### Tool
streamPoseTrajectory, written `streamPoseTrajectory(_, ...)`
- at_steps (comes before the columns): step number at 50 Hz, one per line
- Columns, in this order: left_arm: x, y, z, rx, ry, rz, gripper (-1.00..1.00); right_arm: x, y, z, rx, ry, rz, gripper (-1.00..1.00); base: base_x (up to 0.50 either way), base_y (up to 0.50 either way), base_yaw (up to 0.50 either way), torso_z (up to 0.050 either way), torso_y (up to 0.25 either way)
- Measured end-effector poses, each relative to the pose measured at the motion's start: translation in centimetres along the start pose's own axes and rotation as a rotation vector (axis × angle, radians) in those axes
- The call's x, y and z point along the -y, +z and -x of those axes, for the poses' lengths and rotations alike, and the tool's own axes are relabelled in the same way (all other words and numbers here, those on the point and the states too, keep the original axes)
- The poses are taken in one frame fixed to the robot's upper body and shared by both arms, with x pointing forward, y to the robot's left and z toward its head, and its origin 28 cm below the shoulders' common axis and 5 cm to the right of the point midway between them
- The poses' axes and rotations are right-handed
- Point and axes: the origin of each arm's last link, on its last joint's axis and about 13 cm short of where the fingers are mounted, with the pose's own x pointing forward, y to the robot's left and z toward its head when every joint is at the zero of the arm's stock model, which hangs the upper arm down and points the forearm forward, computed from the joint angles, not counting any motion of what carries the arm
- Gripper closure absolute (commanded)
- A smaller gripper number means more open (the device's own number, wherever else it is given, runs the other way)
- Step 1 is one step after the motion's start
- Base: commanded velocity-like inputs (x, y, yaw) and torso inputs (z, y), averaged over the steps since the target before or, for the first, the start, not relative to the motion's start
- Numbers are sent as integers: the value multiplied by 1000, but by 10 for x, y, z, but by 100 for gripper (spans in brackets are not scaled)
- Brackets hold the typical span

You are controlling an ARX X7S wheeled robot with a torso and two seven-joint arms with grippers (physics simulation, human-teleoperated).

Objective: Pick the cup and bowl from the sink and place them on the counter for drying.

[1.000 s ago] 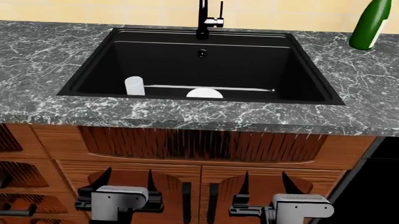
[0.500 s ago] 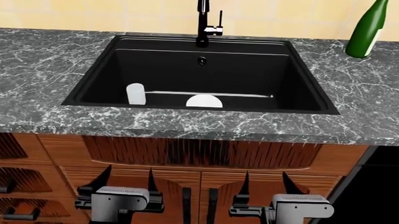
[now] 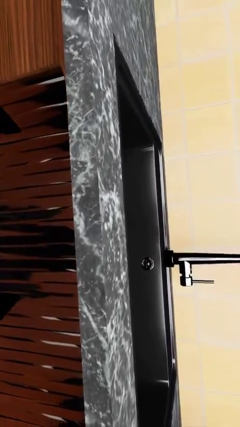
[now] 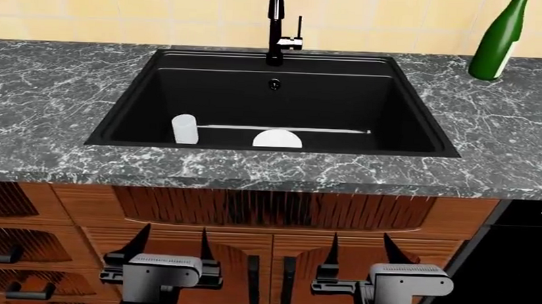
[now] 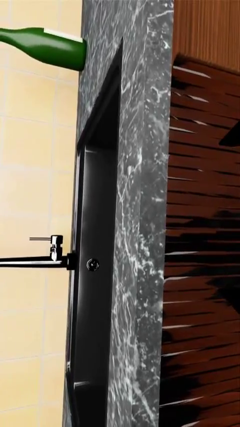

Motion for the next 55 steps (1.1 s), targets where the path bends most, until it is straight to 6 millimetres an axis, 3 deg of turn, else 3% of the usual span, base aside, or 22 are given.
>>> streamPoseTrajectory(12, 2, 3, -1, 20, 5, -24, -100, 0, 1, -1, 4, -5, -7, -100, 0, 0, 0, 0, 0)
streamPoseTrajectory(18, 3, 12, -1, 11, 16, -25, -100, 2, 16, -6, 16, -3, -21, -100, 0, 0, 0, 0, 0)
streamPoseTrajectory(28, -4, 62, -21, 7, 26, 10, -100, 20, 69, -32, 46, 7, -28, -100, 0, 0, 0, 0, 0)
streamPoseTrajectory(40, -25, 134, -80, 59, 35, 42, -100, 45, 157, -95, 112, 30, -15, -100, 0, 0, 0, 0, 0)
streamPoseTrajectory(47, -31, 161, -108, 92, -3, 62, -100, 52, 184, -126, 112, 35, -9, -100, 0, 0, 0, 40, 0)
streamPoseTrajectory(55, -34, 181, -123, 104, -30, 57, -100, 60, 201, -141, 102, 35, -3, -100, 0, 0, 0, 50, 0)
